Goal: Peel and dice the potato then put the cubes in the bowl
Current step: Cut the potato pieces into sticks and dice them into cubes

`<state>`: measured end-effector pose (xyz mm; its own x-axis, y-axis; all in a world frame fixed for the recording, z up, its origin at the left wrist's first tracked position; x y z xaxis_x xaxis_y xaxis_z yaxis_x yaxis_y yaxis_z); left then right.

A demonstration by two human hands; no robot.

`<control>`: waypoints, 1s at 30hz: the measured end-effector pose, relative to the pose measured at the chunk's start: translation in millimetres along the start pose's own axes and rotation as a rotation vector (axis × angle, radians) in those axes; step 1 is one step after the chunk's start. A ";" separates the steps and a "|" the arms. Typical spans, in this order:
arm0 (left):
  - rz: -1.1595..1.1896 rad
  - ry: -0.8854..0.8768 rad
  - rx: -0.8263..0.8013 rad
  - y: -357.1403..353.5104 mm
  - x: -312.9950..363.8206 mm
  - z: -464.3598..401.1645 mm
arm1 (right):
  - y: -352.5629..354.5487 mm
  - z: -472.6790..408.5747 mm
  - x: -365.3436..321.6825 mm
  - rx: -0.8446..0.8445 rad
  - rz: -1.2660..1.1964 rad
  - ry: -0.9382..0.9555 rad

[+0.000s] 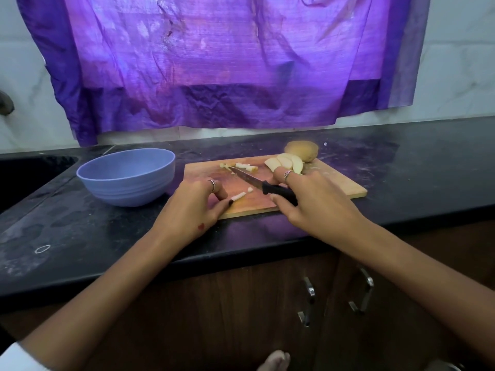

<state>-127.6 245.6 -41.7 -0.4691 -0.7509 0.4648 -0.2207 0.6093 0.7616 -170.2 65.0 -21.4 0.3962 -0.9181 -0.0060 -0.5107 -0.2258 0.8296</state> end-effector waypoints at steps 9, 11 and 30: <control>-0.025 -0.016 0.030 -0.4 1.3 0.0 | -9.7 -2.2 -6.3 -0.110 -0.040 0.026; -0.041 -0.018 0.033 -0.3 1.9 0.6 | -11.3 -6.4 -10.0 -0.137 -0.041 0.033; -0.059 -0.033 0.026 0.1 2.9 -0.7 | -10.1 -2.5 -17.0 -0.141 -0.089 0.015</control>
<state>-128.4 243.3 -40.1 -0.4822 -0.7772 0.4043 -0.2705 0.5710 0.7751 -169.8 83.7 -28.3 0.4472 -0.8913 -0.0750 -0.3611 -0.2566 0.8965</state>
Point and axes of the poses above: each hand's wrist, its own z-axis away from the middle knuckle, its own y-axis out of the back of the hand, x = y × z, the point moved 5 cm from there along -z, towards the middle knuckle, and after that the axes turned 7 degrees about z, right-handed, at the moved point
